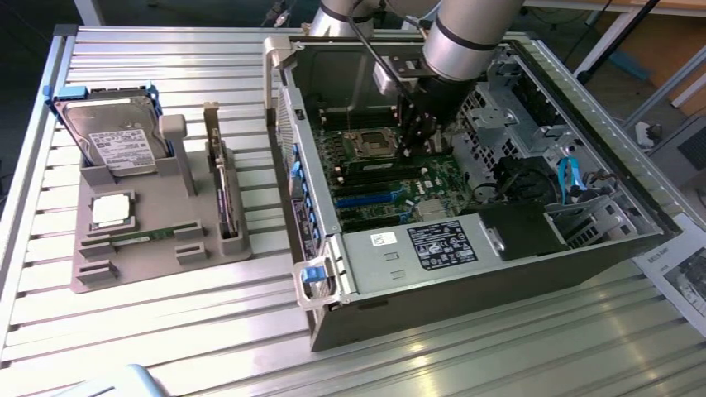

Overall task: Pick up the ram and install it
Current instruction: 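Insert the ram into the slot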

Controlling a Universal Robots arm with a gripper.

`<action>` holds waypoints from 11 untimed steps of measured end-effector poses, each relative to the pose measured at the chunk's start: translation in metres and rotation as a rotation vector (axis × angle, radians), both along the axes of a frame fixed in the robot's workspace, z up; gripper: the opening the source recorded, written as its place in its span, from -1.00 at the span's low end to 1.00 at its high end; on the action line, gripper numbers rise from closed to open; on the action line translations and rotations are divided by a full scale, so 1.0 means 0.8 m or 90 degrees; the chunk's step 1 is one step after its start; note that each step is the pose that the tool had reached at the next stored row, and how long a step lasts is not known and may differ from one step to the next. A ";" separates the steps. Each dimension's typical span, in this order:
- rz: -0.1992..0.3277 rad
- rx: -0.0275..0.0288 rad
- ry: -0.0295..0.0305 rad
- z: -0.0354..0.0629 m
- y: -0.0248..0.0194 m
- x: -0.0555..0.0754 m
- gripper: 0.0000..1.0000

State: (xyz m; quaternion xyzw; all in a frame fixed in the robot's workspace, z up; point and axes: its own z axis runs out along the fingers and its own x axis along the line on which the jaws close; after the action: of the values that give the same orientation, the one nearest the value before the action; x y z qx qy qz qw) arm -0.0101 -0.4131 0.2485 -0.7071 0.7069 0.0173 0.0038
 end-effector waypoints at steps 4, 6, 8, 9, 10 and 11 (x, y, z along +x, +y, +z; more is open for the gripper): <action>0.000 -0.0001 0.0000 -0.004 0.0000 0.000 -0.76; 0.000 -0.0002 0.0000 -0.004 0.0000 0.000 -0.76; 0.000 0.0000 0.0000 -0.004 0.0000 0.000 -0.76; 0.000 0.0001 -0.0001 -0.004 -0.0003 0.000 -0.76; 0.000 0.0001 -0.0001 -0.004 -0.0005 0.000 -0.76; 0.000 0.0000 0.0000 -0.004 -0.0008 0.000 -0.76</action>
State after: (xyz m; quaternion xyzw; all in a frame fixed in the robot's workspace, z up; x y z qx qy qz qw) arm -0.0102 -0.4137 0.2450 -0.7070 0.7070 0.0173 0.0038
